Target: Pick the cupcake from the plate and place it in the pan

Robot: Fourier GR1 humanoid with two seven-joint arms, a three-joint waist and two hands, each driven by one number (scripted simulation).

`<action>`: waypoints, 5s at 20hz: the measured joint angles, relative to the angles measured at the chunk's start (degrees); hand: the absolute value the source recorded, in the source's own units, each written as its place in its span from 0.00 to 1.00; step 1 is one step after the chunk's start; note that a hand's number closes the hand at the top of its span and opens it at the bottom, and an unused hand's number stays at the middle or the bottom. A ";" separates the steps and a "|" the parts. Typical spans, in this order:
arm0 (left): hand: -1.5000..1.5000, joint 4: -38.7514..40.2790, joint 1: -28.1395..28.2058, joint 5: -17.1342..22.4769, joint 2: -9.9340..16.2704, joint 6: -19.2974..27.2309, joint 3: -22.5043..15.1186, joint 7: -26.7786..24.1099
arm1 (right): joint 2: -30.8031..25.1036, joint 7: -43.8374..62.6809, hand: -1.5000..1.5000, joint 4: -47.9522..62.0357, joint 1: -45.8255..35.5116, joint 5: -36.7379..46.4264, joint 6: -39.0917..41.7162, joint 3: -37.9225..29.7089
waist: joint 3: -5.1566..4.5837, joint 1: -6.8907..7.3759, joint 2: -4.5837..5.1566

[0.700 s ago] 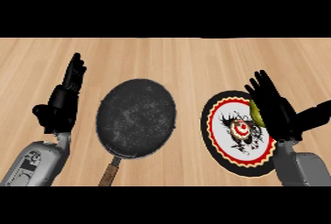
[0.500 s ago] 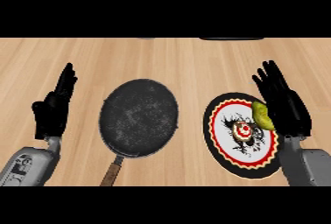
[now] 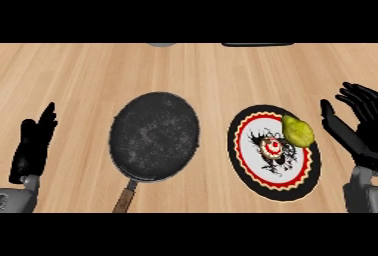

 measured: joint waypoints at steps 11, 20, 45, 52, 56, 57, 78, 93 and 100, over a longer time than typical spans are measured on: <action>0.50 1.21 0.98 0.42 1.19 -4.01 1.80 1.17 | -2.45 10.83 0.00 -20.46 15.41 20.20 -4.76 10.50 | 0.03 1.42 0.11; 0.50 1.39 -0.71 0.26 1.66 -5.37 1.89 2.04 | -19.30 41.79 0.00 -25.31 10.82 30.41 12.88 13.76 | -0.19 3.07 0.43; 0.50 2.78 -1.50 -2.14 -0.30 -7.06 4.43 2.44 | -14.12 68.02 0.00 -10.14 -10.85 35.15 33.90 31.68 | 0.21 2.56 0.24; 0.50 2.27 -0.40 -2.93 -1.43 -7.93 5.67 1.78 | -11.41 67.00 0.00 -7.73 -9.91 37.64 35.24 31.88 | 0.22 2.37 0.24; 0.50 2.74 -1.33 -3.98 -2.29 -8.17 6.30 2.31 | -9.32 66.17 0.00 -5.62 -10.78 39.39 35.99 31.15 | 0.24 2.31 0.28; 0.50 2.27 -1.05 -4.23 -2.28 -8.35 6.51 2.34 | -9.23 65.80 0.00 -5.82 -9.94 39.99 36.08 30.97 | 0.22 2.29 0.25; 0.50 -0.16 0.18 -8.53 -5.60 -11.51 10.37 3.76 | -2.85 59.90 1.00 3.28 -7.96 50.28 39.02 26.80 | 0.13 2.35 0.16; 0.50 0.67 0.05 -10.51 -6.76 -13.55 13.55 3.42 | -7.33 45.78 1.00 -5.25 -0.53 58.01 41.56 32.04 | 0.01 1.67 -0.21; 0.50 0.37 0.68 -10.93 -7.20 -13.49 14.03 3.28 | -14.76 34.69 1.00 -20.31 11.22 57.53 37.47 32.89 | 0.19 1.35 -0.07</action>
